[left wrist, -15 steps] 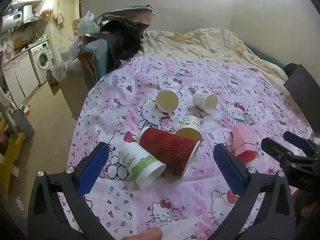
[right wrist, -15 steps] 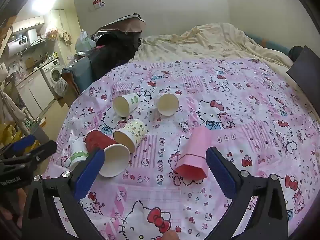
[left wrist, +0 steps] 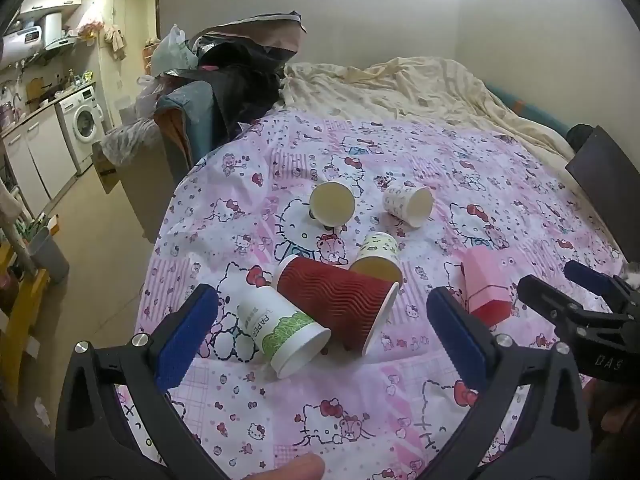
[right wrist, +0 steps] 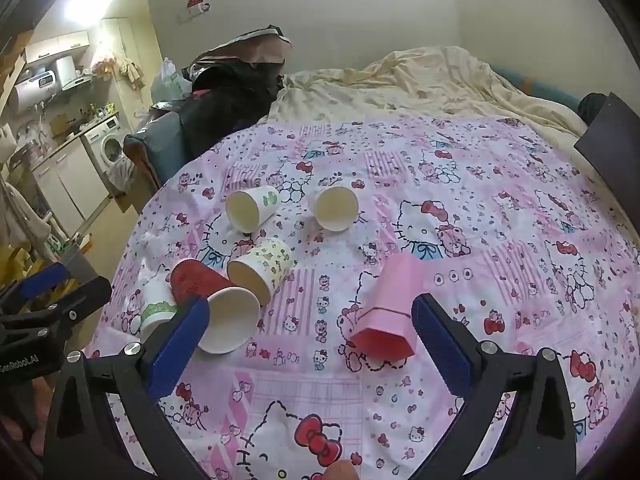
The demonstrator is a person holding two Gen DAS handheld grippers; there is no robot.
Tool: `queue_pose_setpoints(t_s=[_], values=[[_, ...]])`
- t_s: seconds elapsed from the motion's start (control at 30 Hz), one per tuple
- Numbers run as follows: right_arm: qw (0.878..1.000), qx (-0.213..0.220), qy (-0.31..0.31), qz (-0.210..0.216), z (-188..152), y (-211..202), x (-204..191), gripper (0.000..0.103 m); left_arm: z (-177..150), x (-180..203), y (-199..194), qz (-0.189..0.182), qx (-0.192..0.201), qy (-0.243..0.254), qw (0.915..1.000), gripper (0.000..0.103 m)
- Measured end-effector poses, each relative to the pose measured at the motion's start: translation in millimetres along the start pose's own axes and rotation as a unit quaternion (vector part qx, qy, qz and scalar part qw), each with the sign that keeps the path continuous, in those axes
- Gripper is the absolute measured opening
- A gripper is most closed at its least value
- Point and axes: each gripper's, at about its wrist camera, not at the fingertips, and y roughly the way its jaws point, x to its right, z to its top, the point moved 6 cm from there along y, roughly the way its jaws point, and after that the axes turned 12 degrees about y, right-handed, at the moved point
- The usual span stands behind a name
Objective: Flip cup upside down
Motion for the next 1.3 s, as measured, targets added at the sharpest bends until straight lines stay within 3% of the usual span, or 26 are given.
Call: queue_pose_setpoints(t_s=[1.3], values=[[1.000,0.002,-0.005,-0.004,1.3,-1.1,1.0,0.103,2.3,-4.6,0.8,0.001,0.001,-0.001,1.0000,0.103]])
